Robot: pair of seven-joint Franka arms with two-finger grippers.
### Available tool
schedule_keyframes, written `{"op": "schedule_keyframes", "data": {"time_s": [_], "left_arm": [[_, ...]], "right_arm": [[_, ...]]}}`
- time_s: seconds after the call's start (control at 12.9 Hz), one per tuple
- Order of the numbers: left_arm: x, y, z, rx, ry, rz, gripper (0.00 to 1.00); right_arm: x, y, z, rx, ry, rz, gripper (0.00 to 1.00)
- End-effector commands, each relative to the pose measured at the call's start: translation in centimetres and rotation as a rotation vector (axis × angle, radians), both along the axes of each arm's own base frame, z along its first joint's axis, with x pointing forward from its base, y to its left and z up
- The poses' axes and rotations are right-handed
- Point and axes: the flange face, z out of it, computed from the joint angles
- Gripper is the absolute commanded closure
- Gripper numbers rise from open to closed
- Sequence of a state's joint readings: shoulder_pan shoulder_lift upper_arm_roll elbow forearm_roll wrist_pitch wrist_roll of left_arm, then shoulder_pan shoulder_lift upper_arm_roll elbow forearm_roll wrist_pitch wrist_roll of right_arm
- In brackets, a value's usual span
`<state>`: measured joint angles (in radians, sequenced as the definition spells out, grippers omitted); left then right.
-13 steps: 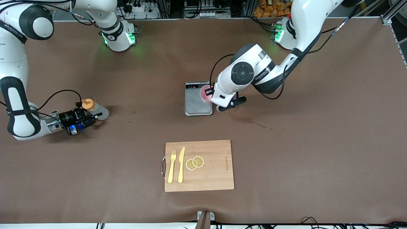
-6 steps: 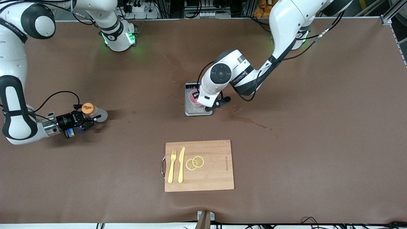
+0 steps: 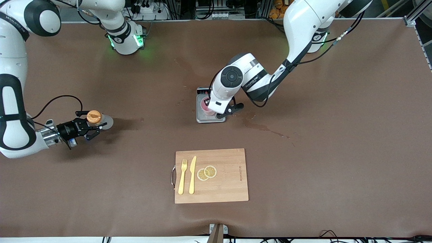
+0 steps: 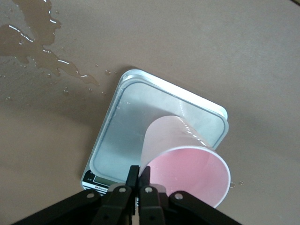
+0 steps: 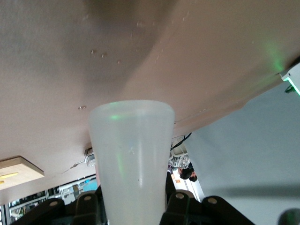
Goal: Add sauce to pink cup with both arms
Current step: 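Release the cup on the scale and withdraw the left gripper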
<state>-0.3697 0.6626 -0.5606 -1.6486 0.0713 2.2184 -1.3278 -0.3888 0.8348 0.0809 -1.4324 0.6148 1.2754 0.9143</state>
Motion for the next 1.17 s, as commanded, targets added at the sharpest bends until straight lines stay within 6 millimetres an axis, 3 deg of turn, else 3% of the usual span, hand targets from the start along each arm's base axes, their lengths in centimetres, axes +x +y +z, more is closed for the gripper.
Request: {"op": "schedule_keyframes", "data": {"time_s": [0.0, 0.16, 0.47, 0.86, 1.09], "left_arm": [[-0.3, -0.9, -0.4, 0.020, -0.024, 0.028, 1.00], [-0.4, -0.8, -0.9, 0.032, -0.023, 0.035, 0.00], [0.0, -0.8, 0.6, 0.062, -0.072, 0.109, 0.00], [1.7, 1.3, 7.0, 0.079, -0.131, 0.188, 0.00], [3.4, 3.9, 10.9, 0.093, -0.169, 0.219, 0.00]], "right_arm": [[1.2, 2.6, 3.0, -0.039, 0.027, 0.010, 0.53], [1.5, 4.3, 3.4, -0.074, 0.060, 0.020, 0.50], [2.4, 8.8, 6.1, -0.155, 0.068, 0.062, 0.50], [2.5, 13.2, 6.2, -0.205, 0.084, 0.128, 0.50], [2.9, 17.1, 8.6, -0.394, 0.053, 0.166, 0.50]]}}
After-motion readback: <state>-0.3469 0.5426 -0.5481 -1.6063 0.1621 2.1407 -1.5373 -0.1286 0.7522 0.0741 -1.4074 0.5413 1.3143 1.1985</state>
